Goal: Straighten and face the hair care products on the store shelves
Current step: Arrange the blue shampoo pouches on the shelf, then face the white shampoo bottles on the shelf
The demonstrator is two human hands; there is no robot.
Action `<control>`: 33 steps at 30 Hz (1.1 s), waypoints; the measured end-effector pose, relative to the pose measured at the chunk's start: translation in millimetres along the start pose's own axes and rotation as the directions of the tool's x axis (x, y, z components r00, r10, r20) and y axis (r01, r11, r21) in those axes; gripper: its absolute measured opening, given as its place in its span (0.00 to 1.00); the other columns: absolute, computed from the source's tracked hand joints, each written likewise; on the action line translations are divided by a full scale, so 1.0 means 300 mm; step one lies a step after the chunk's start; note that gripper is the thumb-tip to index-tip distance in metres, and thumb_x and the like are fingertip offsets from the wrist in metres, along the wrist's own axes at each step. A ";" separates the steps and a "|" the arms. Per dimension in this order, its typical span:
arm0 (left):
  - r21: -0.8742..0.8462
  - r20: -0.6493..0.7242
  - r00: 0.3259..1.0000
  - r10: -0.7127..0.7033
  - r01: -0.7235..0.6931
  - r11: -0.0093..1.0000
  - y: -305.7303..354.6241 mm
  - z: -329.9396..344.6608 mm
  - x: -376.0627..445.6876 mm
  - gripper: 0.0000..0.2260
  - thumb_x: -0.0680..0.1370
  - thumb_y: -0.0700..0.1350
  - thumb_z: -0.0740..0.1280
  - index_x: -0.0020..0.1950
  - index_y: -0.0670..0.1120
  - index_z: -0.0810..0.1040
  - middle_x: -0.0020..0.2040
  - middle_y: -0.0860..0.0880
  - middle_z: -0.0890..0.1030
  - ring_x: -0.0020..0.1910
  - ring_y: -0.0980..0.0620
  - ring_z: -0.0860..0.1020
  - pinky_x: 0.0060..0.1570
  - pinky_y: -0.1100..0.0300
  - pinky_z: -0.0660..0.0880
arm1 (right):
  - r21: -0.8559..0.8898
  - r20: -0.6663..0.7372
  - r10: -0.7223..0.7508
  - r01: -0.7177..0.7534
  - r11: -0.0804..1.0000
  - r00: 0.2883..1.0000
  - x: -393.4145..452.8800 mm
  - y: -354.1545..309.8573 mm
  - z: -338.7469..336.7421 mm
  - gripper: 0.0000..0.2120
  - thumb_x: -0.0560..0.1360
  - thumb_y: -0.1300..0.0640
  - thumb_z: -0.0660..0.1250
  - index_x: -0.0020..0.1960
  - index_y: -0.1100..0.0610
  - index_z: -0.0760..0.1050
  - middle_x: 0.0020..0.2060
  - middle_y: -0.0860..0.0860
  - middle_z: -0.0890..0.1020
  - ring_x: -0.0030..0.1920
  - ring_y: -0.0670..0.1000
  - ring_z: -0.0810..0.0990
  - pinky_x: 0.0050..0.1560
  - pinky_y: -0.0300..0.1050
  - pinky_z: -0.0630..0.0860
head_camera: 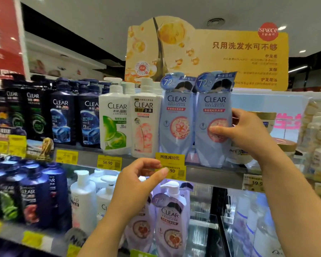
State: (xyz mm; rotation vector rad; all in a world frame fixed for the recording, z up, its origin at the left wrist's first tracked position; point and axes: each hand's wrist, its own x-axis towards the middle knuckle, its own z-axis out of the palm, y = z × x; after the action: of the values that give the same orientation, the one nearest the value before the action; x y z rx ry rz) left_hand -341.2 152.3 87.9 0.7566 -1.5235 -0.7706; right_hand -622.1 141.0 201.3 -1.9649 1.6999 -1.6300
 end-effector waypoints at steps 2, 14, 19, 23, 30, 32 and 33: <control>0.003 -0.014 1.000 0.004 -0.004 1.000 0.007 -0.019 0.002 0.12 0.67 0.58 0.78 0.47 0.58 0.83 0.44 0.55 0.86 0.44 0.57 0.83 0.39 0.62 0.77 | 0.000 -0.012 0.010 -0.010 1.000 1.000 -0.007 -0.006 0.001 0.23 0.68 0.49 0.79 0.60 0.45 0.77 0.47 0.39 0.82 0.48 0.42 0.80 0.40 0.41 0.79; 0.012 -0.102 0.993 -0.060 0.062 0.998 -0.068 -0.209 -0.020 0.11 0.67 0.59 0.74 0.47 0.59 0.83 0.46 0.57 0.85 0.42 0.56 0.83 0.40 0.58 0.78 | -0.089 -0.493 -0.064 0.023 0.996 0.868 -0.092 -0.044 0.086 0.38 0.70 0.36 0.73 0.73 0.53 0.70 0.69 0.57 0.75 0.65 0.56 0.75 0.66 0.56 0.74; 0.094 -0.142 0.989 -0.043 0.056 0.994 -0.088 -0.349 -0.015 0.09 0.69 0.59 0.74 0.48 0.61 0.82 0.46 0.60 0.85 0.44 0.59 0.82 0.38 0.63 0.78 | -0.107 -0.585 -0.199 0.168 0.980 0.786 -0.113 -0.125 0.234 0.28 0.74 0.32 0.68 0.69 0.45 0.73 0.67 0.51 0.76 0.65 0.52 0.77 0.65 0.50 0.75; 0.134 -0.158 0.987 0.014 0.008 0.991 -0.094 -0.439 0.021 0.05 0.74 0.50 0.76 0.47 0.57 0.82 0.45 0.62 0.84 0.43 0.63 0.81 0.37 0.71 0.74 | -0.067 -0.528 -0.346 0.368 0.927 0.775 -0.145 -0.276 0.423 0.15 0.76 0.40 0.71 0.59 0.45 0.78 0.50 0.46 0.79 0.39 0.41 0.78 0.43 0.33 0.74; 0.210 -0.124 0.971 0.204 -0.176 0.962 -0.039 -0.544 0.217 0.14 0.73 0.54 0.72 0.57 0.53 0.81 0.52 0.59 0.82 0.53 0.66 0.78 0.45 0.71 0.75 | -0.093 -0.069 -0.260 0.254 0.963 0.963 -0.062 -0.494 0.705 0.23 0.74 0.48 0.75 0.67 0.50 0.76 0.57 0.44 0.79 0.45 0.53 0.83 0.51 0.57 0.81; 0.240 -0.106 0.958 0.267 -0.236 0.942 -0.033 -0.568 0.286 0.14 0.75 0.50 0.73 0.61 0.52 0.80 0.54 0.60 0.79 0.54 0.69 0.76 0.44 0.75 0.73 | -0.133 -0.053 -0.225 0.216 0.967 0.973 -0.014 -0.535 0.743 0.28 0.75 0.48 0.73 0.72 0.52 0.71 0.63 0.51 0.78 0.55 0.56 0.82 0.57 0.61 0.79; 0.248 -0.090 0.955 0.282 -0.253 0.935 -0.035 -0.576 0.318 0.16 0.76 0.49 0.73 0.63 0.52 0.79 0.54 0.59 0.78 0.54 0.67 0.77 0.46 0.74 0.74 | -0.164 -0.061 -0.202 0.189 0.968 0.978 0.012 -0.551 0.756 0.30 0.76 0.47 0.72 0.74 0.52 0.68 0.66 0.52 0.76 0.58 0.56 0.81 0.58 0.62 0.79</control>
State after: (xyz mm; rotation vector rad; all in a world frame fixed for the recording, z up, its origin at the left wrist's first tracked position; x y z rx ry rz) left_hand -176.4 59.6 145.5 0.7349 -1.5791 -0.3370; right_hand -348.5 79.1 210.5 -2.2359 1.7621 -1.7022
